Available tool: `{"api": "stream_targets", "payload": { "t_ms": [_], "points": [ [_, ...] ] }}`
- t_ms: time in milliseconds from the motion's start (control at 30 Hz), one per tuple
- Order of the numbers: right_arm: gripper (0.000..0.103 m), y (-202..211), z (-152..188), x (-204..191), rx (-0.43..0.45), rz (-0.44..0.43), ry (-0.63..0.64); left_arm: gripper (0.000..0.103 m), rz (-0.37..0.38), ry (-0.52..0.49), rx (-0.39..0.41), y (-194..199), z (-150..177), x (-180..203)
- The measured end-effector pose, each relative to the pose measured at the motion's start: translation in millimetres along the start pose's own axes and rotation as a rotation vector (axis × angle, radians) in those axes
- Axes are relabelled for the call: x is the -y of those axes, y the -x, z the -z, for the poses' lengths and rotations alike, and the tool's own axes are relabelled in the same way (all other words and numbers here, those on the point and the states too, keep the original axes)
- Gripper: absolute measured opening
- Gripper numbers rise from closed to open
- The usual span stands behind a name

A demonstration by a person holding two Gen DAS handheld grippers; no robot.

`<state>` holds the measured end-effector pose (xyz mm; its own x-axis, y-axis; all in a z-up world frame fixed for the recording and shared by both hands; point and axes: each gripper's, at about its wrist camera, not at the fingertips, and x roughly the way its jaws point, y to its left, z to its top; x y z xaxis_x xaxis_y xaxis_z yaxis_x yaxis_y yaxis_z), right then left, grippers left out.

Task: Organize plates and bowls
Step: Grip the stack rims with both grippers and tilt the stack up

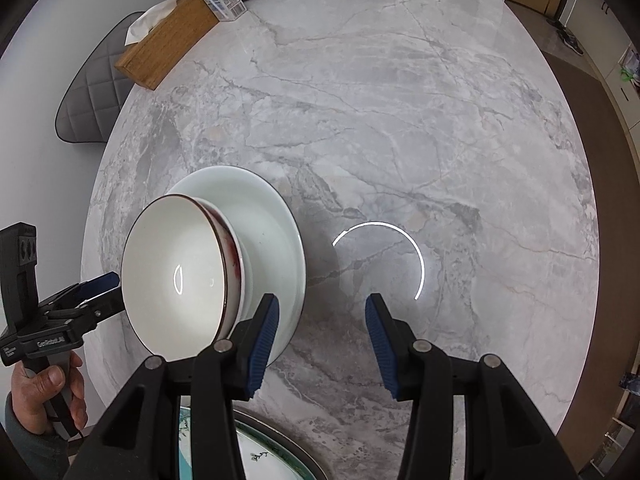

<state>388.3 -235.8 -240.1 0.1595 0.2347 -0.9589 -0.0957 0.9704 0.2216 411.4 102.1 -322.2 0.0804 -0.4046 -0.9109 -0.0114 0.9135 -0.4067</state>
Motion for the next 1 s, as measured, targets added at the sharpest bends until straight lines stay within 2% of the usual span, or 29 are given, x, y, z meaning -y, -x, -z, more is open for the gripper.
{"api": "stream_targets", "payload": {
  "t_ms": [167,200,433,733,767,900,967,1000],
  "points": [
    [0.049,-2,0,-1,-0.005,0.001,0.005,0.094,-0.026,0.022,0.043,3,-7,-7],
    [0.049,-2,0,-1,-0.005,0.001,0.003,0.094,-0.013,0.034,0.046,4,-7,-10],
    [0.049,-8,1,1,-0.020,0.004,0.000,0.095,-0.018,-0.006,0.010,-10,-8,-5],
    [0.049,-13,3,-1,-0.024,0.004,0.003,0.094,-0.019,-0.054,0.006,-33,-19,1],
    [0.049,-15,3,1,-0.022,0.004,0.002,0.092,-0.018,-0.054,0.002,-36,-20,2],
    [0.049,-22,1,7,-0.015,-0.018,-0.007,0.065,-0.002,-0.074,-0.008,-48,-24,13],
    [0.047,-26,-1,8,-0.019,-0.036,-0.011,0.056,0.006,-0.073,-0.012,-53,-25,18],
    [0.044,-27,-1,10,-0.015,-0.051,-0.022,0.055,0.014,-0.060,-0.014,-56,-26,18]
  ]
}}
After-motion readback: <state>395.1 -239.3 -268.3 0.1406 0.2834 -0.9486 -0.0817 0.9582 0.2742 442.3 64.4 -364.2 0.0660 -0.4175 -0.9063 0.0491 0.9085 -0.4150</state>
